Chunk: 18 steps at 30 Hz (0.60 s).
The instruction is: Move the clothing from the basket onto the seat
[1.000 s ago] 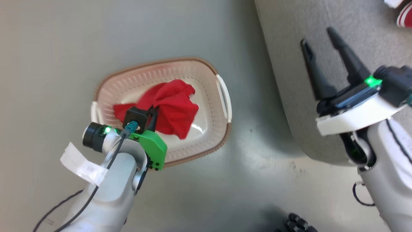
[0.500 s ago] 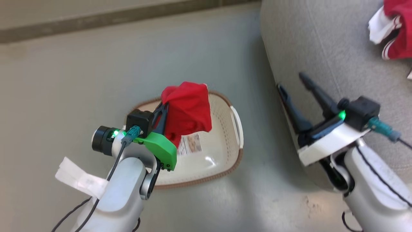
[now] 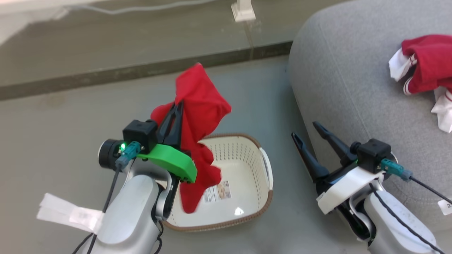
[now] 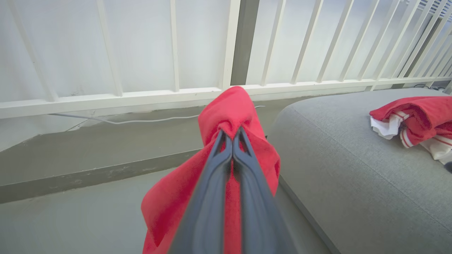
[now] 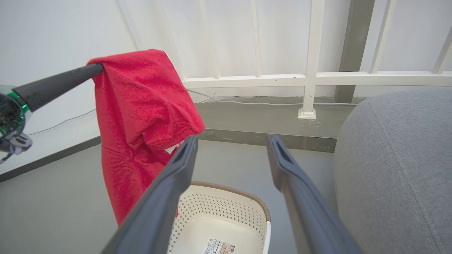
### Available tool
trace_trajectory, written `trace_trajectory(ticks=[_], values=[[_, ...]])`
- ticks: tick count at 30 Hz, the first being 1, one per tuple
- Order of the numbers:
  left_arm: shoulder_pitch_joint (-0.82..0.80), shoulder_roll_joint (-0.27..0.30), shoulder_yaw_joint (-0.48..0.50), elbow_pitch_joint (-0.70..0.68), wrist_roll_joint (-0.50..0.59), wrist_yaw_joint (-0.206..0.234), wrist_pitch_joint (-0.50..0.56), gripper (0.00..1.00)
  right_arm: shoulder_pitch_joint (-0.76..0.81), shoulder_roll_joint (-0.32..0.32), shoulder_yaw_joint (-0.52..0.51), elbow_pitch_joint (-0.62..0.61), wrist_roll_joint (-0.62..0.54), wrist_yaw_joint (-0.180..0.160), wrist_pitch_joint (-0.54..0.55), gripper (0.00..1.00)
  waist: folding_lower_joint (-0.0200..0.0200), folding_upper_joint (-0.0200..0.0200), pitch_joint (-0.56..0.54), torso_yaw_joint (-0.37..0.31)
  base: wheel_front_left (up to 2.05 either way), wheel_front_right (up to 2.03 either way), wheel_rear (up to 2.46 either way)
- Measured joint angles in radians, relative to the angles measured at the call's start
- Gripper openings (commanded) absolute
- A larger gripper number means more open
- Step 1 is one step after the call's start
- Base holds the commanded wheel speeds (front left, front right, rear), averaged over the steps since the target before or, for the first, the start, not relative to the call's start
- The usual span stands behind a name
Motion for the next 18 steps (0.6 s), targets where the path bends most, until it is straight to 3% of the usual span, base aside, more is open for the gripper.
trace_trajectory(ticks=[18], values=[[0.052, 0.000, 0.021, -0.299, -0.017, -0.016, 0.000, 0.00, 0.040, 0.033, 0.048, -0.010, 0.000, 0.000, 0.019, 1.00, 0.0000, 0.0000, -0.122, 0.007, 0.00, 0.00, 0.00]])
